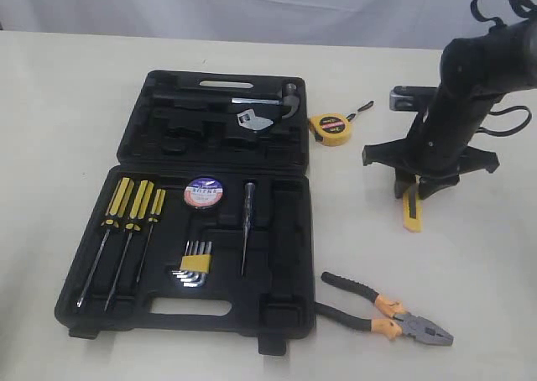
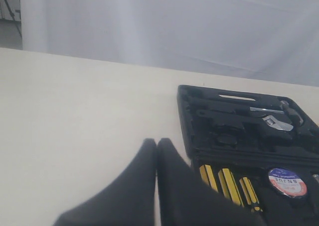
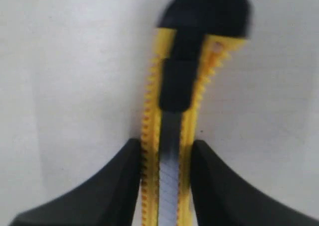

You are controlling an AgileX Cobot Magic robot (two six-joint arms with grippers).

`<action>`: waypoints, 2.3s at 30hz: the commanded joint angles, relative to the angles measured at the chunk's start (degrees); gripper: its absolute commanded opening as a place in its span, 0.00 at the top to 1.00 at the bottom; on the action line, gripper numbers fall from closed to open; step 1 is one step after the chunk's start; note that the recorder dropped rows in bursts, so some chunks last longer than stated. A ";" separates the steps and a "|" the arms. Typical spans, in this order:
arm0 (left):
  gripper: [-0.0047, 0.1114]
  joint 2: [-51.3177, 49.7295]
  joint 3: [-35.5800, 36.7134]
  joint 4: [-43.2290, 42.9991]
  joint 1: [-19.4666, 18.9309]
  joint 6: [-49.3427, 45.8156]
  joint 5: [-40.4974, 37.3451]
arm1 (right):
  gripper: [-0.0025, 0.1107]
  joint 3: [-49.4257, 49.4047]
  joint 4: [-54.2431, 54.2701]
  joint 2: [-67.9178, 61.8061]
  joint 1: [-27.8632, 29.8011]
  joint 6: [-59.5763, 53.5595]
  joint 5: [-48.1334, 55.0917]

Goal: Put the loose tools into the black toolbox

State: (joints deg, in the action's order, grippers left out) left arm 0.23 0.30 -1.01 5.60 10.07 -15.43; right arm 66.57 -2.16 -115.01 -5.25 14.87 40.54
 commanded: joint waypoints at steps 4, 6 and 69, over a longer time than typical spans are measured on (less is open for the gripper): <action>0.96 -0.23 -0.30 -0.25 0.33 -0.02 -0.05 | 0.98 -0.04 0.65 0.26 0.41 -1.39 2.28; 0.96 -0.23 -0.30 -0.25 0.33 -0.02 -0.05 | 0.98 -0.04 0.75 2.05 -0.11 -2.42 4.00; 0.96 -0.23 -0.30 -0.25 0.33 -0.02 -0.05 | 0.82 -5.32 -18.90 3.93 -36.17 44.97 -8.39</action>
State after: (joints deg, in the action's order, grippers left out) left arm 0.23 0.30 -1.01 5.60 10.07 -15.43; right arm 61.61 -20.85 -109.40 -41.80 60.20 34.48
